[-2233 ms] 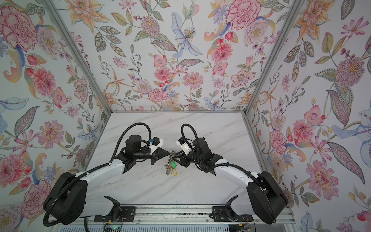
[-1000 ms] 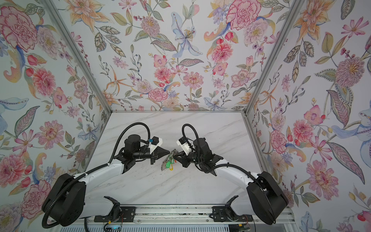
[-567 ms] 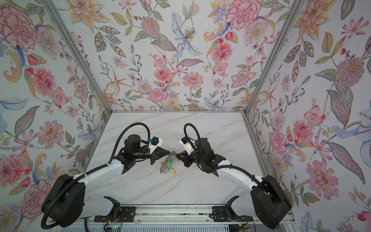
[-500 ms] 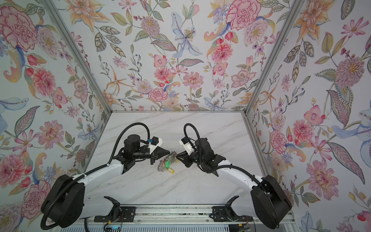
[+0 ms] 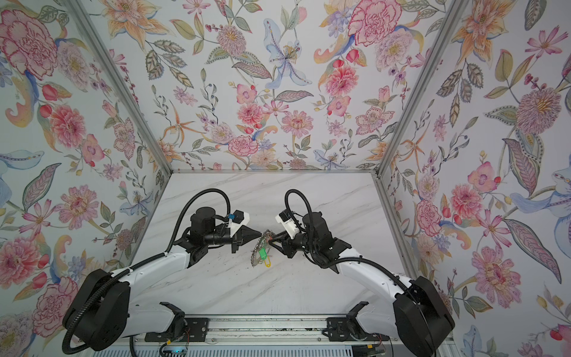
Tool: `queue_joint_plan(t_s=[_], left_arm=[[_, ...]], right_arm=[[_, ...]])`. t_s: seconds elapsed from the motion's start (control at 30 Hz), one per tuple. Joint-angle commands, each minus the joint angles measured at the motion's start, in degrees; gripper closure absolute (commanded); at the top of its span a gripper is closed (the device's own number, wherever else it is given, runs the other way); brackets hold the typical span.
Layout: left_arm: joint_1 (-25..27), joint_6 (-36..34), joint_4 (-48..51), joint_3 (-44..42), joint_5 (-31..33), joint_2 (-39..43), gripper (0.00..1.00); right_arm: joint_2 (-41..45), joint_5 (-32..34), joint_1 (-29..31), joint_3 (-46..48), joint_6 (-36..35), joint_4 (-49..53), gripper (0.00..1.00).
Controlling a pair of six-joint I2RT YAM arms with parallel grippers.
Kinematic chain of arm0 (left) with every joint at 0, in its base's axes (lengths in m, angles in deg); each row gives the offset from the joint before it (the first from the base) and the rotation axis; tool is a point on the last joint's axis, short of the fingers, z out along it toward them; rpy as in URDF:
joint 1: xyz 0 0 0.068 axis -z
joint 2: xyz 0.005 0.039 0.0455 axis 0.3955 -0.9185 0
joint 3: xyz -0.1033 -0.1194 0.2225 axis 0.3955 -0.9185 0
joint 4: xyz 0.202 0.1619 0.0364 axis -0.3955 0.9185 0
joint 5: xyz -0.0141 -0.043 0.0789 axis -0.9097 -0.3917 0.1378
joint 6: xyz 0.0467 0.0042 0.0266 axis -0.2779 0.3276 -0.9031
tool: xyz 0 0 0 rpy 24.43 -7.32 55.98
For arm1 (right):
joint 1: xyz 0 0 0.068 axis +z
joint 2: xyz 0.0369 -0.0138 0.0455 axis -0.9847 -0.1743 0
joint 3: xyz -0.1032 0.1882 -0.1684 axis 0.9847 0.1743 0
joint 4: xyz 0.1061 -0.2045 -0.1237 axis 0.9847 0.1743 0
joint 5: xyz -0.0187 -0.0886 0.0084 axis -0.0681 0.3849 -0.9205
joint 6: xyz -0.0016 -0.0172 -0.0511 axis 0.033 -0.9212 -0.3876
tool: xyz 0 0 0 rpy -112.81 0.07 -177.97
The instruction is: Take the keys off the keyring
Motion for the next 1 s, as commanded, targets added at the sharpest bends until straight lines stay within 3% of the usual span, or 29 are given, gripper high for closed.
queue_joint_plan(t_s=[0.0,0.2,0.43,0.73,0.97], left_arm=[[0.2,0.2,-3.1,-0.2,-1.4,1.0,1.00],[0.2,1.0,-4.2,-0.3,-2.1,0.7,1.00],[0.3,1.5,-4.4,-0.3,-2.5,0.7,1.00],[0.3,1.5,-4.5,-0.3,-2.4,0.6,1.00],[0.3,2.2,-5.5,-0.4,-3.2,0.8,1.00]], right_arm=[[1.2,-1.7,0.2,0.7,0.9,-1.7,0.70],[-0.7,-5.0,0.1,1.9,4.8,-7.2,0.70],[-5.0,-4.1,0.5,1.9,9.9,-14.9,0.71],[-7.9,-3.8,0.9,0.7,10.8,-17.5,0.70],[-10.2,-4.8,0.9,0.8,11.8,-19.7,0.63]])
